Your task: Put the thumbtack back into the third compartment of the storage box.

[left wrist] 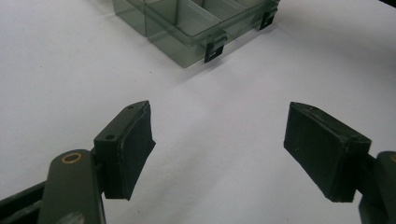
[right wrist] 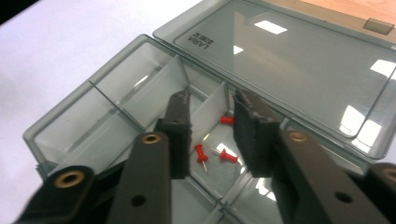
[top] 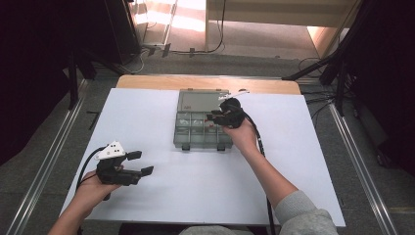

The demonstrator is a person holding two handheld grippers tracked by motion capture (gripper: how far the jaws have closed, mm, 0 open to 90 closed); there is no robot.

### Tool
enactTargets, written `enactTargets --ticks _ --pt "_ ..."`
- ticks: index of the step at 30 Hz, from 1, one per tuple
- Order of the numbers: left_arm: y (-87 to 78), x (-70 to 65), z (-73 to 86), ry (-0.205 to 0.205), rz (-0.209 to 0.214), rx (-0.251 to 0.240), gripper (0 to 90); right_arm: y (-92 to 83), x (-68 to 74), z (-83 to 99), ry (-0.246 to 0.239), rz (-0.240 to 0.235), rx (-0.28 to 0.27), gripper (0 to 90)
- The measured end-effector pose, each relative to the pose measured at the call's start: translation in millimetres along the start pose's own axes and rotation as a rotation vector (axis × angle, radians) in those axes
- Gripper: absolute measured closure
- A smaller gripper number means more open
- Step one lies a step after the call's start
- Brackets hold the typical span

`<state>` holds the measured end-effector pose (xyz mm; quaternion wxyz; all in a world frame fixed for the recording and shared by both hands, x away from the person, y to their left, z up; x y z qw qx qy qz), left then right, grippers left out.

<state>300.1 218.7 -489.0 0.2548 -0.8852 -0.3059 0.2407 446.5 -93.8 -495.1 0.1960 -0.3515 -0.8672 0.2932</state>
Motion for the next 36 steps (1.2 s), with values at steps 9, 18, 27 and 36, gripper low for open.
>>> enactTargets --ticks 9,18,27,36 --pt "1.4 0.5 -2.5 0.003 0.004 -0.004 23.4 -4.7 4.0 -0.3 -0.013 -0.014 -0.009 38.6" --pt "3.9 2.2 -8.3 0.007 0.003 -0.014 23.5 -17.8 9.8 2.0 -0.030 -0.058 -0.044 32.2" --pt "15.5 0.5 -19.1 0.028 0.020 -0.020 23.4 -42.1 8.4 12.7 -0.016 -0.079 -0.080 29.6" --pt "29.0 -0.7 -32.2 0.032 0.045 -0.017 23.4 -55.8 4.6 27.7 0.011 -0.066 -0.084 29.2"
Point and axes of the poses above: each handheld gripper's, and its own axes: y roughly forward along the jaws, z roughly out of its underside, x roughly to its left, the point moved 5 cm from there along y, roughly forward along the jaws, and after that the axes turned 8 degrees about -y, right-handed, at the moved point
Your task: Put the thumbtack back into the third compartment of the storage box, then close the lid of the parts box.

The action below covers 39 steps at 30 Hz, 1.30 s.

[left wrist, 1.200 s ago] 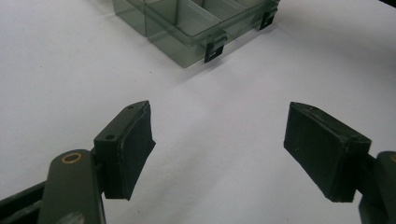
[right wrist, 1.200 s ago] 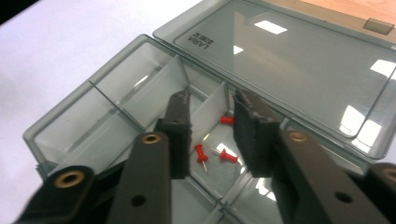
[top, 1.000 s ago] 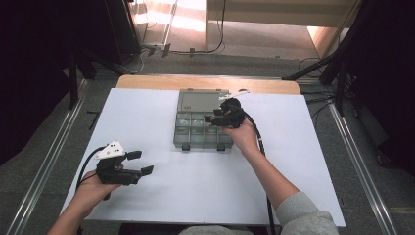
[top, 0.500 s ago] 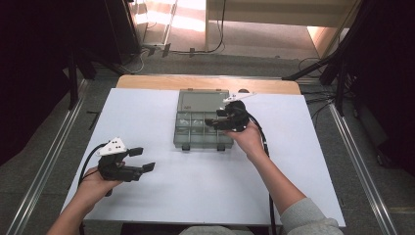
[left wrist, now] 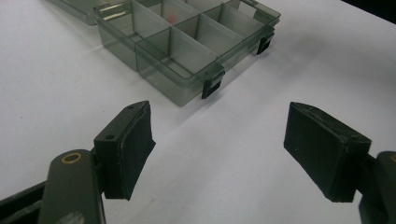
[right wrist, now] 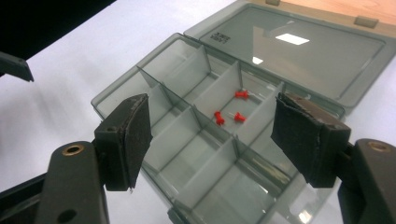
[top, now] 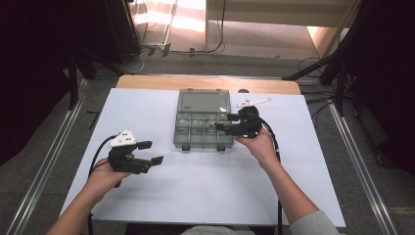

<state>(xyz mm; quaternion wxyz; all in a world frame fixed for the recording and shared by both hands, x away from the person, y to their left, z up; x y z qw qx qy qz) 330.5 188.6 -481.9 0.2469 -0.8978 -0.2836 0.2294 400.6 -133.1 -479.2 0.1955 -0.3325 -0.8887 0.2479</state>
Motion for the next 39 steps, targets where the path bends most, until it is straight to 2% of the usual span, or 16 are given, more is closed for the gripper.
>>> enactTargets --ticks 7,10,13,22,26,30,35,39 --pt "9.4 3.1 -10.5 -0.004 0.004 -0.014 23.5 -9.9 -4.4 12.1 0.017 0.016 0.005 29.2" --pt "11.6 4.9 -15.7 -0.001 -0.017 -0.014 23.6 -13.9 -6.1 16.2 0.024 0.018 0.009 29.2" --pt "12.0 6.7 -21.7 -0.015 -0.016 -0.032 23.6 -17.2 -6.9 21.1 0.034 0.017 0.014 29.2" --pt "18.6 10.5 -31.9 -0.028 -0.020 -0.035 23.7 -22.0 -6.9 31.4 0.046 0.026 0.023 29.2" --pt "21.0 13.0 -34.4 -0.036 -0.023 -0.028 23.7 -23.0 -7.1 32.1 0.053 0.029 0.017 29.1" --pt "24.5 17.0 -37.8 -0.062 -0.036 -0.020 23.7 -22.7 -7.6 31.4 0.053 0.031 0.009 29.1" --pt "33.5 22.3 -43.4 -0.061 -0.058 -0.013 23.8 -18.4 -10.6 30.1 0.048 0.040 0.009 29.1" --pt "38.4 26.8 -48.0 -0.071 -0.049 -0.013 23.7 -15.5 -14.8 27.1 0.055 0.041 0.004 29.1"
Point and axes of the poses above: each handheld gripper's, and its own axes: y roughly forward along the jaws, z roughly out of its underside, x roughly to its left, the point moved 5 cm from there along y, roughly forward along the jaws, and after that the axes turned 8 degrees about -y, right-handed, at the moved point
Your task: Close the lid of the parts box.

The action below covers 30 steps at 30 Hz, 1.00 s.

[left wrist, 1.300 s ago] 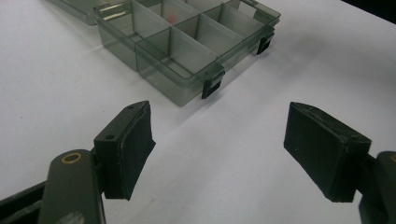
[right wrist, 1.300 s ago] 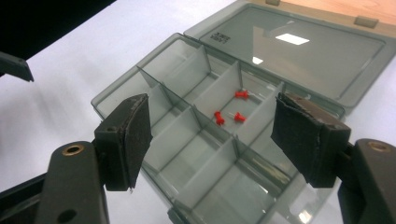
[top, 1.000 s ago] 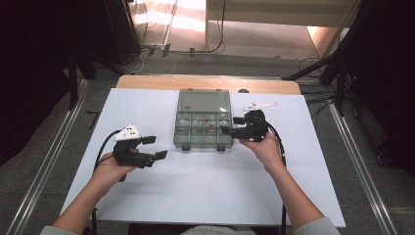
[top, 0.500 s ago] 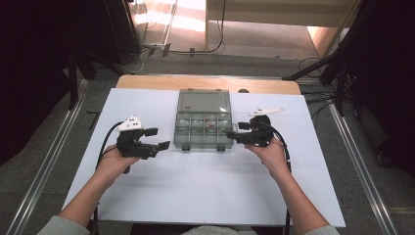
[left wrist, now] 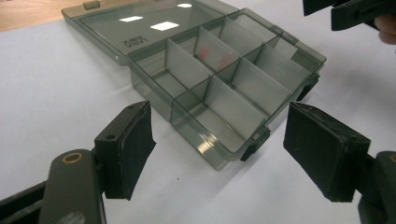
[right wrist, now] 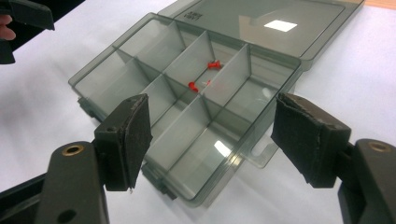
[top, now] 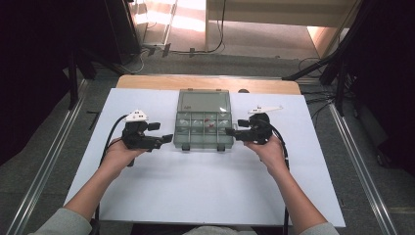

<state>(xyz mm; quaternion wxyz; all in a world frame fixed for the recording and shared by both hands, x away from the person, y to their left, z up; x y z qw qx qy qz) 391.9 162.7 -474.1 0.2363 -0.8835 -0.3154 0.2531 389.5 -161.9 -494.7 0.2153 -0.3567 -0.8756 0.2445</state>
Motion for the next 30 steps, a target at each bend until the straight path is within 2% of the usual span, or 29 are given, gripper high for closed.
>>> enactTargets --ticks 3,6,8,11,13,18,24,27,30 --pt "5.5 5.6 -5.2 -0.009 -0.009 -0.005 23.8 3.4 -6.4 -3.9 0.017 0.009 0.003 29.1" --pt "9.3 9.5 -11.3 -0.092 0.032 -0.009 23.7 6.2 -11.2 -7.4 0.041 0.012 -0.008 29.2" --pt "9.3 11.6 -14.9 -0.089 0.022 -0.013 23.8 9.1 -12.8 -8.9 0.040 0.017 -0.004 29.1" --pt "12.8 16.9 -18.7 -0.074 -0.018 -0.020 23.8 13.9 -15.4 -11.4 0.047 0.023 0.006 29.2" --pt "17.8 21.1 -20.5 -0.076 -0.042 -0.003 23.8 18.7 -18.3 -13.8 0.050 0.026 0.010 29.8" --pt "31.4 30.9 -27.4 -0.084 -0.073 0.002 23.9 29.1 -22.5 -13.8 0.065 0.035 0.022 30.0" --pt "45.9 41.6 -36.8 -0.130 -0.084 0.010 25.4 35.6 -30.5 -17.9 0.079 0.054 0.017 31.3" --pt "50.8 41.9 -42.4 -0.144 -0.091 0.010 26.8 38.5 -35.2 -22.4 0.098 0.064 0.013 31.4" --pt "55.8 40.1 -48.8 -0.136 -0.105 0.000 26.8 43.1 -38.4 -26.9 0.104 0.080 0.012 31.4"
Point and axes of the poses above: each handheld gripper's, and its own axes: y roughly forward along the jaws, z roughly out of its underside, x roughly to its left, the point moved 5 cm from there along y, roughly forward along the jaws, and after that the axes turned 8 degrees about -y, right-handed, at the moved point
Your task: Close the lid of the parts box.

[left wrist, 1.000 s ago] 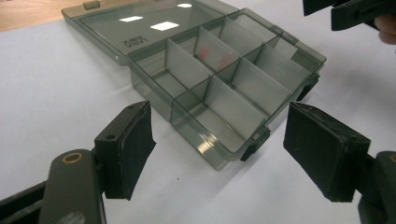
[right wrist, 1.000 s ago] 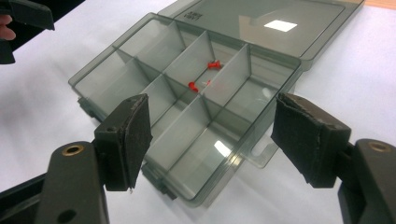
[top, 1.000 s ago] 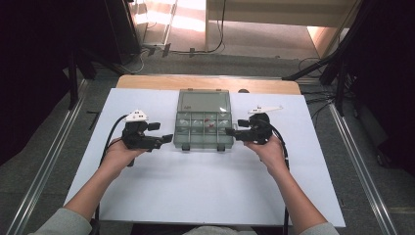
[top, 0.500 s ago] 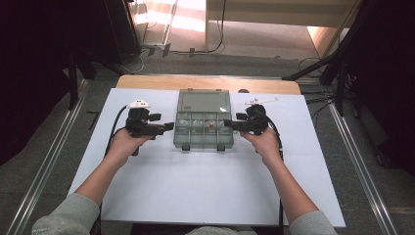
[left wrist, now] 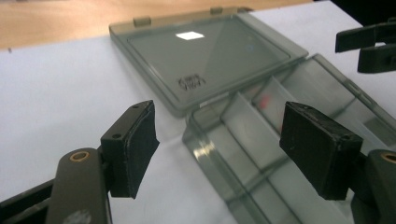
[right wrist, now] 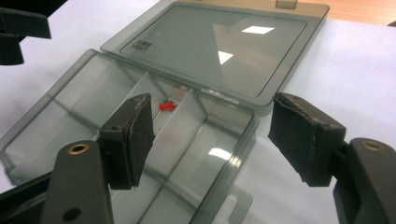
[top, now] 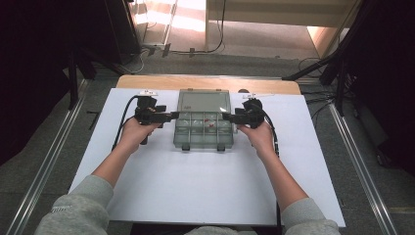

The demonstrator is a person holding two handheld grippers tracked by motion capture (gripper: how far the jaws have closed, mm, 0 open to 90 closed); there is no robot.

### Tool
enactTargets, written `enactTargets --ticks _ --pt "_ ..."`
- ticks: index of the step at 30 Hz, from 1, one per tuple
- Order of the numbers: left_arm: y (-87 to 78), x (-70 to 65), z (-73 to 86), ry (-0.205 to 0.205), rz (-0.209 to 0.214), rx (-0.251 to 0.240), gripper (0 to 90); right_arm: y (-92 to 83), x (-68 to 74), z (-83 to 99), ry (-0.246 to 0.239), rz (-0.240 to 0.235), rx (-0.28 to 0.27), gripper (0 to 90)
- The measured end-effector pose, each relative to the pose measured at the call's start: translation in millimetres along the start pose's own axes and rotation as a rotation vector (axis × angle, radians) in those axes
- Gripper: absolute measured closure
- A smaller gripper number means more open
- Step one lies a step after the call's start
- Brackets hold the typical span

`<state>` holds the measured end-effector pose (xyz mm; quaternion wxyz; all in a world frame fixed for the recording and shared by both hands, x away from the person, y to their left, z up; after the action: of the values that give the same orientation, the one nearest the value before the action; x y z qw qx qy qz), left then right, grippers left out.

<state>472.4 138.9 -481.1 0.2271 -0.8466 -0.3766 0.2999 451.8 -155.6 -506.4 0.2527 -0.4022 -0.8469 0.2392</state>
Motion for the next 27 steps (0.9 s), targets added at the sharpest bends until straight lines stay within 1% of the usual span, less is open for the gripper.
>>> enactTargets --ticks 1,5,7,10,11,13,14,16,17,18,19,20,21,22,24,25,27 --pt "2.6 -0.1 -2.0 0.000 -0.010 0.003 26.8 1.1 -0.3 -1.1 0.003 0.000 -0.001 31.5" --pt "10.6 1.3 -6.7 -0.023 -0.017 -0.002 26.8 7.8 -3.9 -7.1 0.004 0.008 0.005 31.5" --pt "14.1 2.5 -9.8 -0.037 -0.016 0.012 26.8 10.3 -7.2 -10.2 0.006 0.017 0.011 32.1" --pt "18.8 2.4 -17.4 -0.052 -0.025 0.004 26.8 12.7 -11.8 -14.4 0.005 0.055 0.008 33.1" --pt "20.1 2.8 -19.8 -0.059 -0.031 -0.004 26.8 14.6 -13.7 -16.3 0.012 0.056 0.011 32.7" --pt "24.8 4.4 -24.1 -0.071 -0.045 0.008 26.8 17.4 -16.0 -18.6 0.010 0.060 0.013 32.8" --pt "27.1 5.0 -25.9 -0.069 -0.058 0.007 26.8 19.5 -17.0 -20.5 0.013 0.057 0.013 32.7" --pt "30.7 6.3 -29.3 -0.069 -0.069 0.004 26.8 22.3 -18.8 -22.5 0.018 0.058 0.014 32.8" --pt "33.1 7.4 -31.2 -0.086 -0.073 0.001 26.8 23.9 -20.3 -23.4 0.021 0.060 0.017 32.8" --pt "36.4 9.2 -33.7 -0.109 -0.073 0.016 26.8 25.5 -21.5 -24.3 0.031 0.057 0.018 32.8" --pt "38.4 10.2 -35.2 -0.115 -0.077 0.021 26.8 26.9 -23.9 -25.2 0.038 0.060 0.018 32.8" --pt "41.2 12.0 -37.3 -0.119 -0.092 0.011 26.8 27.9 -25.2 -25.8 0.042 0.061 0.017 32.8" --pt "43.0 13.5 -38.3 -0.128 -0.098 0.001 26.9 29.2 -27.2 -26.7 0.044 0.066 0.020 32.8" --pt "45.4 14.8 -38.1 -0.141 -0.102 0.009 26.8 30.2 -28.1 -27.3 0.049 0.064 0.021 32.8" --pt "50.3 17.6 -35.6 -0.133 -0.128 0.023 26.9 32.4 -29.7 -27.4 0.053 0.070 0.015 33.1" --pt "53.3 18.7 -33.9 -0.137 -0.131 0.029 26.9 34.3 -30.3 -26.6 0.058 0.074 0.018 33.1" --pt "57.9 18.8 -30.8 -0.152 -0.116 0.041 26.9 39.5 -30.0 -24.0 0.069 0.080 0.029 33.0"
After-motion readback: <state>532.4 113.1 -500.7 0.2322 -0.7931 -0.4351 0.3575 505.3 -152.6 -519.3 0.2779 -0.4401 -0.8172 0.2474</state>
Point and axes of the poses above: each handheld gripper's, and its own axes: y roughly forward along the jaws, z roughly out of its underside, x roughly to its left, the point moved 5 cm from there along y, roughly forward along the jaws, and after that the axes turned 8 degrees about -y, right-handed, at the moved point
